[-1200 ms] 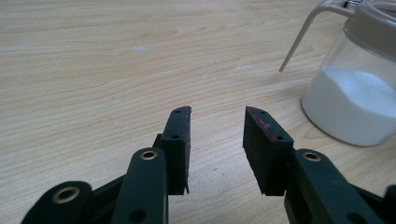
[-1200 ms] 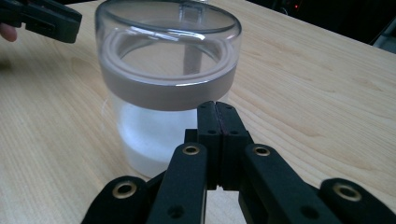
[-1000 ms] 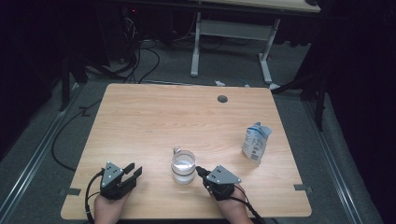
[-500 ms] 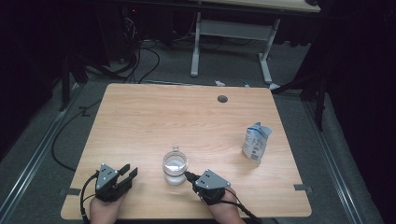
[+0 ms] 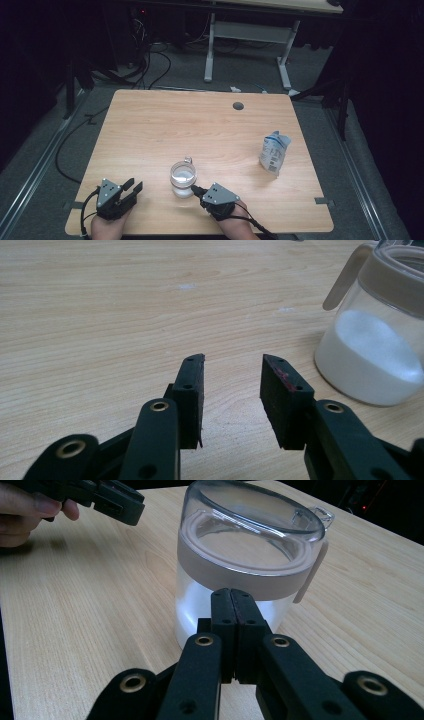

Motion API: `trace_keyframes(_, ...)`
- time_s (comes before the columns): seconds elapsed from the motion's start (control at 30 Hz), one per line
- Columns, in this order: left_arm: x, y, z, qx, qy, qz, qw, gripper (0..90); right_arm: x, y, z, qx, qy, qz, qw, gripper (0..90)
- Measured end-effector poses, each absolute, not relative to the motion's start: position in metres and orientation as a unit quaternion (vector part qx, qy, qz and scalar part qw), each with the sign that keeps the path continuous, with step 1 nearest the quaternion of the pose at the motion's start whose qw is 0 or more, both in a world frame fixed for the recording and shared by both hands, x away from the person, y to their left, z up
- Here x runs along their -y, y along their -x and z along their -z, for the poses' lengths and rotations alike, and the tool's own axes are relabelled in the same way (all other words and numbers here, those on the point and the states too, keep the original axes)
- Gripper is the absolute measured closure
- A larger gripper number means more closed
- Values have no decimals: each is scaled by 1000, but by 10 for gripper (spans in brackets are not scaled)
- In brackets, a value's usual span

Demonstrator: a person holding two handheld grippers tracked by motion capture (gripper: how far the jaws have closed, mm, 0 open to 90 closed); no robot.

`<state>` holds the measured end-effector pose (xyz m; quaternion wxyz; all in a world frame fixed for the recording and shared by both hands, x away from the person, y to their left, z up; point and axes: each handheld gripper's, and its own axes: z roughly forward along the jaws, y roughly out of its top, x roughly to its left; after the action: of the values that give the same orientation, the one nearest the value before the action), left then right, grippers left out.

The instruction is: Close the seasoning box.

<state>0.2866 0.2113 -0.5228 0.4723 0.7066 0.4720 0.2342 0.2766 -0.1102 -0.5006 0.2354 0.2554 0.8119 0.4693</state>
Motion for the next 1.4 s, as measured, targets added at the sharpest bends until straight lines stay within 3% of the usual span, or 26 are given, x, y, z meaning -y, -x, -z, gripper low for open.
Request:
trace_keyframes(0.23, -209, -289, 522, -468, -709, -232, 474, 623, 119, -279, 500, -807, -269, -469, 238, 841)
trace_keyframes(0.67, -193, -303, 521, -450, -720, -220, 481, 623, 183, -296, 505, -773, -364, -450, 261, 624)
trace_keyframes(1.03, -184, -309, 522, -441, -726, -215, 482, 616, 273, -283, 502, -717, -445, -445, 301, 559)
trace_keyframes(1.4, -190, -304, 522, -448, -722, -222, 478, 616, 281, -285, 503, -713, -451, -446, 298, 551)
